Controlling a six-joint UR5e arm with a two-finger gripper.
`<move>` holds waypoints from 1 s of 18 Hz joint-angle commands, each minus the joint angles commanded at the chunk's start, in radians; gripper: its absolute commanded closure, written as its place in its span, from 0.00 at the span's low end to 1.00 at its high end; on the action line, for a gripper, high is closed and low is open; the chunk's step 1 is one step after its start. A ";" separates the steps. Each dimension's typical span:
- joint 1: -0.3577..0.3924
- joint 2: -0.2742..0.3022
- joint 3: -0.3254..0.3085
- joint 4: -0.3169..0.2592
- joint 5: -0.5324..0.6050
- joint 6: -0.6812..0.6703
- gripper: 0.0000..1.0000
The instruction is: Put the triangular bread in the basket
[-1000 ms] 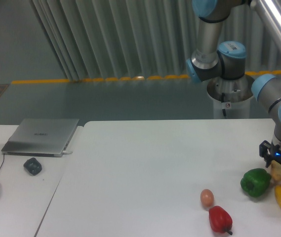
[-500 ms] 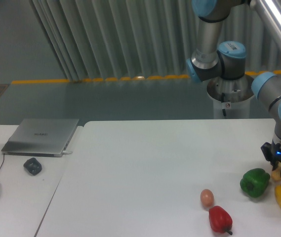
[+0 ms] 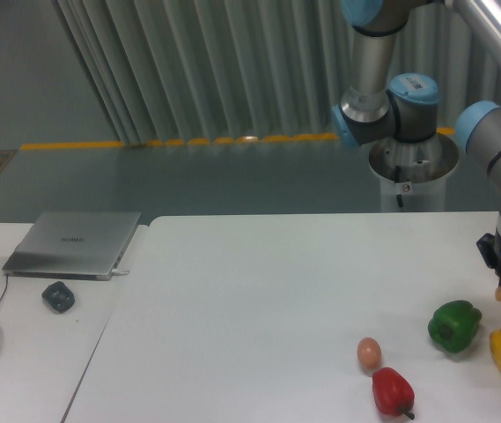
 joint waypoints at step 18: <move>0.150 -0.002 0.028 0.142 -0.023 0.523 0.75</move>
